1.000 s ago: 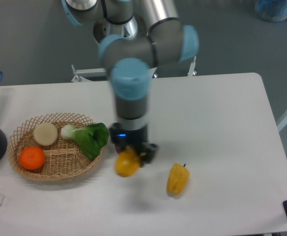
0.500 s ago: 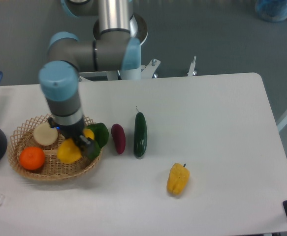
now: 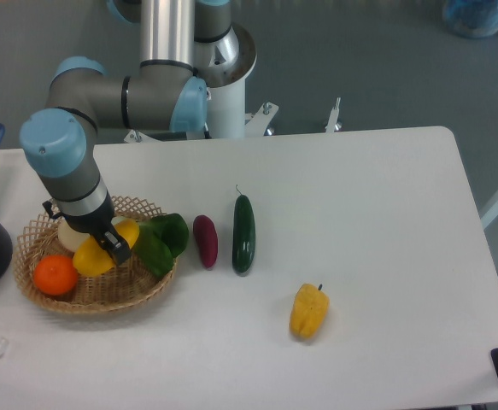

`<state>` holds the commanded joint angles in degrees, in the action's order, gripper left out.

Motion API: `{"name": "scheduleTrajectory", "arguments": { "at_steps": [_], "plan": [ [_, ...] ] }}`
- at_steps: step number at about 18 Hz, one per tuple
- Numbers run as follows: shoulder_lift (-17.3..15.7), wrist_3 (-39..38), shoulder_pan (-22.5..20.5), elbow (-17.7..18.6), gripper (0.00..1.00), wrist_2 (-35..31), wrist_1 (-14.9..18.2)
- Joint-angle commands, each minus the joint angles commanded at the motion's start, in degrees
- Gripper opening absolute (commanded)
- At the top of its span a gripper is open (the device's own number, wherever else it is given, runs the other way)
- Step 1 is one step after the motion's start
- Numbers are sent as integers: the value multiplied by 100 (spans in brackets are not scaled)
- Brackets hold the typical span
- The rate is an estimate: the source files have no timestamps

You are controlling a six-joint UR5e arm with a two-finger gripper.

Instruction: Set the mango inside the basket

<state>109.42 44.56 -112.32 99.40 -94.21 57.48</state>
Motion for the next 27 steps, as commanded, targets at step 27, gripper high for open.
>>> {"name": "scheduleTrajectory", "arguments": {
  "at_steps": [27],
  "plan": [
    [-299, 2527, -4111, -694, 100, 543, -35]
  ]
}}
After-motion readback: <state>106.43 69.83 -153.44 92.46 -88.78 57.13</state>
